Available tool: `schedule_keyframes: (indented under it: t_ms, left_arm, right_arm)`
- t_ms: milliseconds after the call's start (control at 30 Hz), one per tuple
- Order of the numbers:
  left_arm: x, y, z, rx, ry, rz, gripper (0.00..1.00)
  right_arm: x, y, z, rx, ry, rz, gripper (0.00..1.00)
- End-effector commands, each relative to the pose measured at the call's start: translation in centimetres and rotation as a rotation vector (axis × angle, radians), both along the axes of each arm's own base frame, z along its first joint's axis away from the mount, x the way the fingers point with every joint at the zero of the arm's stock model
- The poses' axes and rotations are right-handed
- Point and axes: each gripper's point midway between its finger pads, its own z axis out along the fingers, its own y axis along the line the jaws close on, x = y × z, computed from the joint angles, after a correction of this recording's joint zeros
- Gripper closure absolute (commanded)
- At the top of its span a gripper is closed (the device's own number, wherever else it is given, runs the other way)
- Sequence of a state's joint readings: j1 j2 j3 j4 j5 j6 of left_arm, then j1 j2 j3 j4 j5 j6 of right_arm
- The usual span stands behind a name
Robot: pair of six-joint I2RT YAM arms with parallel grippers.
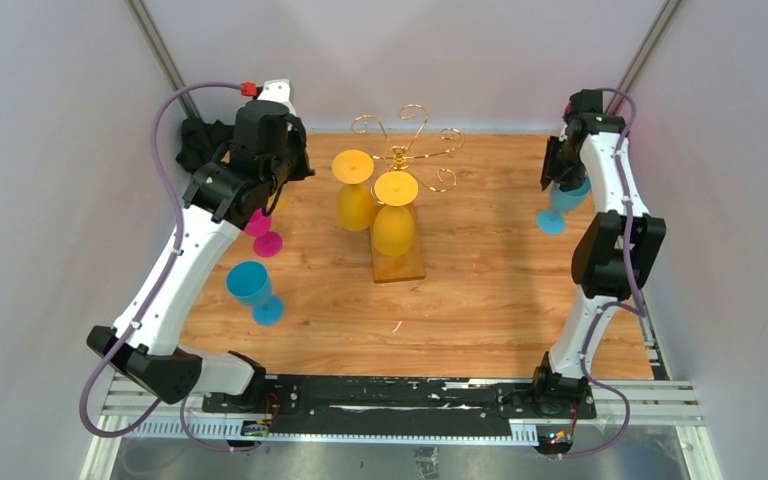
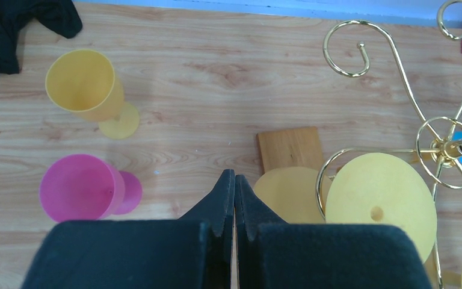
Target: Take the wine glass off the wine glass rack
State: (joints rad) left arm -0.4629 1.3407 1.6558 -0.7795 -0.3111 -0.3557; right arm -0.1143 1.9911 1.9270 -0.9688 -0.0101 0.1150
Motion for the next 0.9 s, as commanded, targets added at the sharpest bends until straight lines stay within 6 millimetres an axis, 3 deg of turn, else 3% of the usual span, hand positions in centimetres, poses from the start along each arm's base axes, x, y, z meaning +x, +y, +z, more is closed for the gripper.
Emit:
schedule_keyframes:
  t_ms: [0,133,333,500,633,867]
  left_arm:
    - [-0.4,-0.4,1.0,-0.038,-0.031,-0.009,1.00]
    - [-0.5,-0.8,1.2,-0.066,-0.030,-0.018,0.97]
    - [-1.1,-3.2,2.6,-0.219,-0.088,-0.108,0.65]
    - [-2.3,-3.8,3.6,-0.340,-0.116,-0.115,0.55]
    - [-3.1,-4.0,3.4,-0.385,-0.097,-0.124,0.52]
    - [-4.2,-6.5,1.2,-0.513,-0.017,-0.205,0.52]
  right_arm:
    - [-1.7,-0.4,3.9,-0.039,-0.060,-0.036,0.55]
    - [-2.9,-0.7,7.3,-0.065,-0.119,-0.059,0.55]
    - [-5.4,-1.1,13.6,-0.116,-0.271,-0.114,0.53]
    - [-7.1,-0.4,17.5,-0.108,-0.415,-0.094,0.47]
    - [-7.8,0.6,19.1,-0.069,-0.484,-0.067,0.46]
    - [-8.6,2.2,20.2,-0.005,-0.551,-0.019,0.46]
